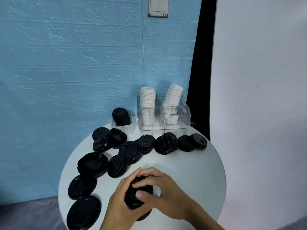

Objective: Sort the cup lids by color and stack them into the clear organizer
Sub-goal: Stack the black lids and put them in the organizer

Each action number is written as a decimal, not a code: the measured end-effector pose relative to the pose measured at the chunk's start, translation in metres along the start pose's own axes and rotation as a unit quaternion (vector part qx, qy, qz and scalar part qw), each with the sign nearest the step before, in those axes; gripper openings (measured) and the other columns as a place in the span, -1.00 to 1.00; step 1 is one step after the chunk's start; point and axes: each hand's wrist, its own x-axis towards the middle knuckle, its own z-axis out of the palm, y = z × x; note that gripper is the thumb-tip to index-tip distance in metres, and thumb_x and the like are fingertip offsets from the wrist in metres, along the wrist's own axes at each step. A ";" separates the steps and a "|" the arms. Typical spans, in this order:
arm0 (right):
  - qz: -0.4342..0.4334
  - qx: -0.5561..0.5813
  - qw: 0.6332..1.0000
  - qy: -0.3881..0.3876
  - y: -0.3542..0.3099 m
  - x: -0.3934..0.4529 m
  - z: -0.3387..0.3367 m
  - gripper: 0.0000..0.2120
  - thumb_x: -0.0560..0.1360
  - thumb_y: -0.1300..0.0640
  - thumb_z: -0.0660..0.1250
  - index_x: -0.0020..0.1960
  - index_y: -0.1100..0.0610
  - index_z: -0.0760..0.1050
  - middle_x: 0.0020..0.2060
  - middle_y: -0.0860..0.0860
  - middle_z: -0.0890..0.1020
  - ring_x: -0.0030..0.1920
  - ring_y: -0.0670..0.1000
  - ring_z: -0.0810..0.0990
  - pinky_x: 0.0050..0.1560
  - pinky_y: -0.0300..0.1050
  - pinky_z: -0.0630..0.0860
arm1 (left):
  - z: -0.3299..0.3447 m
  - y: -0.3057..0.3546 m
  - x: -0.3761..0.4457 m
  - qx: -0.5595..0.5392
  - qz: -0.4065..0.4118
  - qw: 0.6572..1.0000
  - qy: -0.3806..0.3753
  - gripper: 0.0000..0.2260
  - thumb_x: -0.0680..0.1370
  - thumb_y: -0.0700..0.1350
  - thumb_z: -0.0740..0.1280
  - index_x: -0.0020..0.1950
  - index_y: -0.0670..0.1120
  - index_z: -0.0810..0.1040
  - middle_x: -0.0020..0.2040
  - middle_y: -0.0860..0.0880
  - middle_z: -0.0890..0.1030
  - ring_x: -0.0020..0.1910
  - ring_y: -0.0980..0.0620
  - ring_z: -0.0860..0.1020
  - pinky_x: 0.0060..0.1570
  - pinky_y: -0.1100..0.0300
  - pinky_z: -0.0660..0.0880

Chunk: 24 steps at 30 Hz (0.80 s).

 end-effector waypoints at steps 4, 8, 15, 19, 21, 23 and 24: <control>0.007 -0.011 0.956 0.295 0.045 0.015 -0.060 -0.88 0.48 0.08 0.51 -0.01 -0.11 0.68 0.07 -0.17 0.62 0.15 -0.09 0.62 0.19 -0.05 0.55 | -0.001 0.005 0.001 0.017 -0.007 1.000 0.006 -0.18 0.09 0.14 0.62 0.31 0.47 0.42 0.21 0.29 0.58 0.22 0.28 0.55 0.19 0.53 0.38; 0.137 -0.026 0.906 0.399 0.106 0.044 -0.147 -0.46 0.37 -0.14 0.45 0.32 -0.11 0.49 0.36 -0.03 0.48 0.40 0.00 0.45 0.45 0.10 0.38 | -0.001 0.004 0.002 0.023 -0.022 1.000 -0.001 -0.24 0.08 0.17 0.62 0.24 0.45 0.48 0.18 0.26 0.60 0.20 0.25 0.57 0.16 0.46 0.44; 0.268 -0.161 0.909 0.277 0.148 0.054 -0.167 -0.32 0.52 -0.19 0.41 0.54 0.02 0.31 0.43 0.10 0.46 0.41 0.13 0.44 0.43 0.09 0.34 | 0.000 0.004 0.003 0.016 -0.032 0.999 0.004 -0.27 0.06 0.12 0.64 0.19 0.41 0.52 0.14 0.26 0.63 0.16 0.23 0.60 0.16 0.42 0.47; 0.145 -0.059 0.918 0.363 0.086 0.023 -0.121 -0.39 0.41 -0.07 0.56 0.37 -0.02 0.42 0.23 -0.08 0.57 0.21 -0.11 0.56 0.22 -0.18 0.48 | -0.001 0.005 0.003 -0.003 -0.042 0.999 0.006 -0.20 0.06 0.12 0.64 0.24 0.46 0.44 0.18 0.31 0.59 0.18 0.24 0.58 0.18 0.35 0.46; 0.074 -0.020 0.961 0.265 0.048 0.007 -0.077 -0.48 0.35 -0.11 0.60 0.24 -0.10 0.49 0.14 -0.17 0.56 0.12 -0.17 0.60 0.12 -0.25 0.55 | 0.000 0.007 0.003 -0.017 -0.048 0.999 0.009 -0.13 0.06 0.08 0.65 0.28 0.49 0.38 0.20 0.35 0.57 0.20 0.26 0.57 0.21 0.30 0.45; 0.033 0.008 0.989 0.143 0.018 -0.003 -0.036 -0.52 0.33 -0.14 0.60 0.19 -0.14 0.54 0.12 -0.21 0.55 0.15 -0.10 0.60 0.13 -0.21 0.58 | 0.000 0.005 0.002 -0.029 -0.049 0.998 0.013 -0.05 0.10 0.03 0.67 0.35 0.49 0.29 0.19 0.35 0.56 0.20 0.24 0.58 0.19 0.29 0.47; 0.026 0.009 0.995 0.098 0.008 -0.003 -0.020 -0.53 0.32 -0.13 0.60 0.18 -0.15 0.56 0.12 -0.21 0.55 0.17 -0.10 0.59 0.16 -0.21 0.57 | 0.000 0.004 0.001 -0.031 -0.047 0.998 0.013 -0.02 0.12 0.01 0.68 0.38 0.50 0.25 0.19 0.34 0.56 0.19 0.23 0.59 0.15 0.32 0.50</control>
